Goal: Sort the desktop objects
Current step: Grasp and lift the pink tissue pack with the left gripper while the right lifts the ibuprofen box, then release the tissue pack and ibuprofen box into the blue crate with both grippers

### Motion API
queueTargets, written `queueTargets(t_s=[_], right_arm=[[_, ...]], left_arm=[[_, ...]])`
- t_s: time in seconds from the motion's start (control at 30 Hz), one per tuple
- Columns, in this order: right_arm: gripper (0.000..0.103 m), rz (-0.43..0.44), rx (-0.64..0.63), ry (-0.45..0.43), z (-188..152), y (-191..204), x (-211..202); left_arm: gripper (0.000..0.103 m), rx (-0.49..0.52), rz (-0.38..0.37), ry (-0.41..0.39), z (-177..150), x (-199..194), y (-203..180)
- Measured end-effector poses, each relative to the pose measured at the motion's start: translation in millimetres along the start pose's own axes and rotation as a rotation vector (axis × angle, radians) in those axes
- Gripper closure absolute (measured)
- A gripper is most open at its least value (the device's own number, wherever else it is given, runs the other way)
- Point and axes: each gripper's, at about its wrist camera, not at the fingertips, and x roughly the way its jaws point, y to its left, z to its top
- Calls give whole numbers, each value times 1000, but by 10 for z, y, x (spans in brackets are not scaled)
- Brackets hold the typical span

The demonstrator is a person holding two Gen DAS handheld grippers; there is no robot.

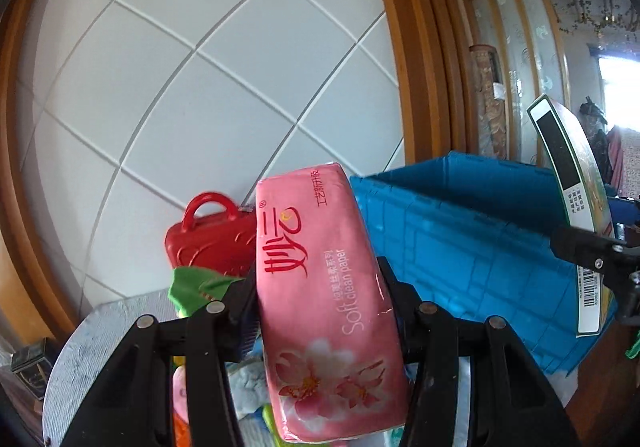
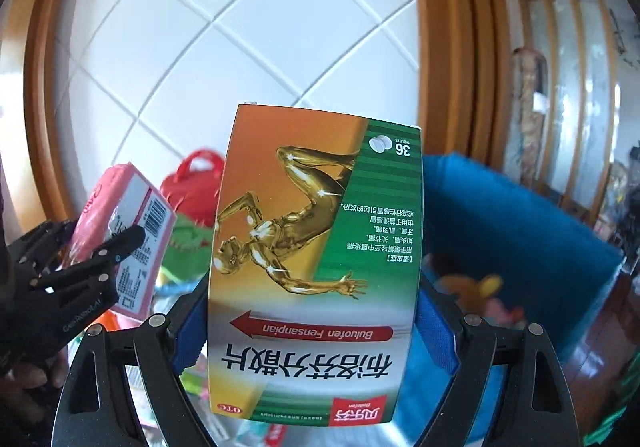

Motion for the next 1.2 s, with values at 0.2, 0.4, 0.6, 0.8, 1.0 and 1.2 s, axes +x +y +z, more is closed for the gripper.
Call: queueTargets(t_s=[0.2,0.4,0.6,0.8,1.0,1.2], right_arm=[[15,-79,3,-66,346,-1102,-327],[14,-95,41,-24,461,-2096,-217],[14,-90,74,49,393,-2630,39],[14,-80,123,100,325,-2980,393],[14,-81,154,115,354,-3170,657],[14,-109,173,138,468,-3267,848]], left_arm=[[53,36,-86,-67,648,87,-1057],[53,66,-144,-34,993,426,-1976],[52,111,-131,7,1203,664,-2509],[52,141,-103,54,1330,952,-2728],[48,172,-69,100,1396,1225,-2797],[5,177,23,20,1608,1187,-2795]])
